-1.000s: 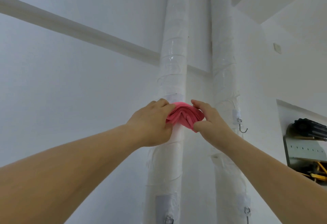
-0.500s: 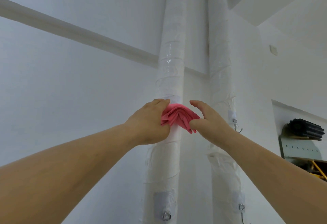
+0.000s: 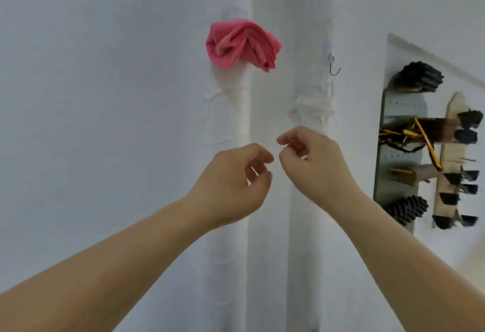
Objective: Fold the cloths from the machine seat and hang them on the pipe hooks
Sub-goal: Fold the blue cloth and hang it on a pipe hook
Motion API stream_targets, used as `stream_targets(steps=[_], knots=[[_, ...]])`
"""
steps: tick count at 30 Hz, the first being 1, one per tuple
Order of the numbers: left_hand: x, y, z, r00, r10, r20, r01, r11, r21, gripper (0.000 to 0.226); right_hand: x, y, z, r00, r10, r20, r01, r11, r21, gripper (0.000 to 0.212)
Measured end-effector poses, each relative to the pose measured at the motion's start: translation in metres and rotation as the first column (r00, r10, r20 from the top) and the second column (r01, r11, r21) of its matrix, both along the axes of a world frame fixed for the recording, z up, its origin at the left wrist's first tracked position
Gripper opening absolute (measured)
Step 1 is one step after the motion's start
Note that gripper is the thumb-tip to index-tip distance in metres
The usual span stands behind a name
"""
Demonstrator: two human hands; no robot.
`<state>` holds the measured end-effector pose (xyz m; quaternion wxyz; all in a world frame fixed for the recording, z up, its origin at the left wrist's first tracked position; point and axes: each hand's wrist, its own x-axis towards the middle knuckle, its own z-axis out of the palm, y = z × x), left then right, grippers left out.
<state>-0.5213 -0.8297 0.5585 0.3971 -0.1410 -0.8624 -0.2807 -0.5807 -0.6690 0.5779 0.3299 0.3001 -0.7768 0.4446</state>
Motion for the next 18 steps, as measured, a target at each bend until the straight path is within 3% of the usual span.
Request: stream_targets(steps=[4, 8, 12, 18], knots=[[0.002, 0.027, -0.101, 0.962, -0.125, 0.244, 0.108, 0.991, 0.081, 0.021, 0.015, 0.026, -0.105, 0.944, -0.094, 0.316, 0.068, 0.993, 0.093, 0.017], [0.023, 0.048, -0.191, 0.869, -0.222, 0.442, 0.180, 0.974, 0.137, 0.022, 0.052, 0.060, -0.210, 0.802, -0.243, 0.546, 0.185, 0.970, 0.160, 0.014], [0.061, 0.072, -0.279, 0.702, -0.321, 0.636, 0.254, 0.947, 0.198, 0.025, 0.121, 0.098, -0.308, 0.565, -0.354, 0.745, 0.313, 0.928, 0.204, 0.012], [0.143, 0.142, -0.384, 0.405, -0.437, 0.803, 0.401, 0.874, 0.274, 0.033, 0.261, 0.159, -0.409, 0.255, -0.475, 0.842, 0.467, 0.823, 0.322, 0.015]])
